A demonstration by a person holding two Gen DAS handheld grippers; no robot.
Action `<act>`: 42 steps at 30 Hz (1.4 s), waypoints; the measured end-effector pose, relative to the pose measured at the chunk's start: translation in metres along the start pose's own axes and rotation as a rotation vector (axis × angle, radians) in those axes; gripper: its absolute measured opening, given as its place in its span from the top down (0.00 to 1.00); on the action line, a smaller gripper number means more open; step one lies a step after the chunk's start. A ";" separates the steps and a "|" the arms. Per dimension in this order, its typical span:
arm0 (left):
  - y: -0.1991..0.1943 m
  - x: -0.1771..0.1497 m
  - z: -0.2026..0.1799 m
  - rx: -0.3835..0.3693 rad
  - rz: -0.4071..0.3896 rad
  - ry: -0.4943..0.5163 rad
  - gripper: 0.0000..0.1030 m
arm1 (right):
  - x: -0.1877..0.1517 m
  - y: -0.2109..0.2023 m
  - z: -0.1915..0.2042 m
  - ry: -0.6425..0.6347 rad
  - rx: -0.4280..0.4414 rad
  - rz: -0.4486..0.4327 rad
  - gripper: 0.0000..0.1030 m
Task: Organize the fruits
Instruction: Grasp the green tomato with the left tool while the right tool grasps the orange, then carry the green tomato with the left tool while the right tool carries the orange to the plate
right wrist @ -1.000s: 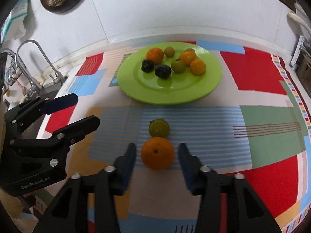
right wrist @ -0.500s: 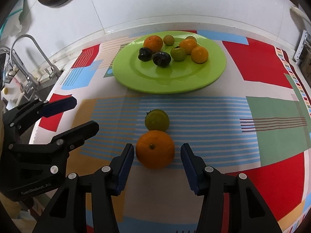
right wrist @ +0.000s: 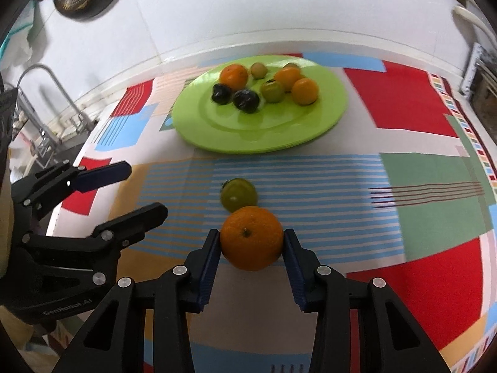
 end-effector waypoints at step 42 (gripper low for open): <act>0.018 0.035 -0.028 -0.067 -0.031 0.006 0.68 | 0.014 -0.018 -0.043 0.074 -0.078 -0.071 0.60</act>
Point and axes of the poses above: each gripper's, at about its wrist camera, not at the fingertips, and y roughly the way its jaws point, z to its left, x to its top, the point moved 8 cm from there along y, roughly the way its jaws point, and after that the axes turned 5 degrees about y, right-handed, at the moved point
